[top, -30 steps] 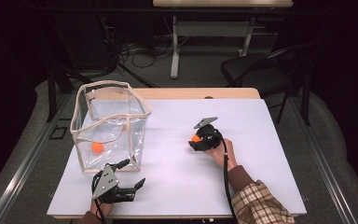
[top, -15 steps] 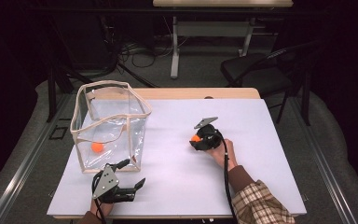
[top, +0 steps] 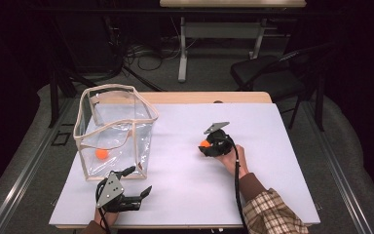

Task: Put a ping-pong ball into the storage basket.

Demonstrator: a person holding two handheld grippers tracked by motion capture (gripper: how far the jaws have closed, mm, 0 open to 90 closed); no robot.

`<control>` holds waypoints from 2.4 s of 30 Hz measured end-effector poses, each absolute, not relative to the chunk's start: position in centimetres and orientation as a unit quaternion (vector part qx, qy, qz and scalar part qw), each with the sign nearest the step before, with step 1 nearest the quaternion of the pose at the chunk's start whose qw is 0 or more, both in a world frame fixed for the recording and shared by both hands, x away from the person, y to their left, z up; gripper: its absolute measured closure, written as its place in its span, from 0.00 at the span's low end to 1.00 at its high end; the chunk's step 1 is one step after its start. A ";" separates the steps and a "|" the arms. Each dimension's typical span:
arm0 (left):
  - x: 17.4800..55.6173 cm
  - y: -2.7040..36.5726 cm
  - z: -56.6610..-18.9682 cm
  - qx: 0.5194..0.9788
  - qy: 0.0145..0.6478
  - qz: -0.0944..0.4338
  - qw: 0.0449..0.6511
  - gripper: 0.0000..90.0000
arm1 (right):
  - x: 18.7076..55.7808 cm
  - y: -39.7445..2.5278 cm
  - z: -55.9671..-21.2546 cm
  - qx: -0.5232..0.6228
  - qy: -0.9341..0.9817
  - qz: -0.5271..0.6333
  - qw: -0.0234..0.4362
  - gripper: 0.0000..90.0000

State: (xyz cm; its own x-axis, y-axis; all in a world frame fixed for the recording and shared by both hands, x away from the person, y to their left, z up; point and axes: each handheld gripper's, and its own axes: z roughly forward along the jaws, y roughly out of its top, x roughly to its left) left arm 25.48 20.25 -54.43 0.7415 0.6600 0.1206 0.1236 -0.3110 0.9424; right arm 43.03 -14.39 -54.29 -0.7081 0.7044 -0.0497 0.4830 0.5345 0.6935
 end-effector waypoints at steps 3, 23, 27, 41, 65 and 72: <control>25.4 20.2 -54.4 0.769 0.255 0.254 0.529 0.18 | 42.9 -14.5 -54.1 0.344 0.860 0.338 0.166 0.57; 25.5 20.3 -54.4 0.769 0.255 0.254 0.528 0.18 | 42.4 -15.0 -52.9 0.343 0.850 0.357 0.179 0.57; 25.5 20.3 -54.4 0.769 0.256 0.254 0.528 0.18 | 42.3 -15.1 -52.5 0.342 0.847 0.361 0.185 0.57; 25.4 20.3 -54.4 0.769 0.256 0.254 0.528 0.18 | 42.0 -15.3 -50.8 0.339 0.838 0.378 0.199 0.57; 25.4 20.3 -54.4 0.768 0.257 0.255 0.528 0.18 | 41.4 -15.6 -48.2 0.330 0.823 0.410 0.215 0.57; 25.5 20.3 -54.4 0.768 0.257 0.254 0.529 0.18 | 41.2 -15.5 -47.2 0.325 0.817 0.423 0.220 0.57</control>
State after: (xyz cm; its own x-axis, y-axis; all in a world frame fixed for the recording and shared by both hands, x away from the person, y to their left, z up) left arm 25.48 20.30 -54.44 0.7389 0.6633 0.1187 0.1261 -0.3091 0.9426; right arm 41.23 -15.55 -47.24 -0.6915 0.7175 -0.0842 0.3451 0.4304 0.8341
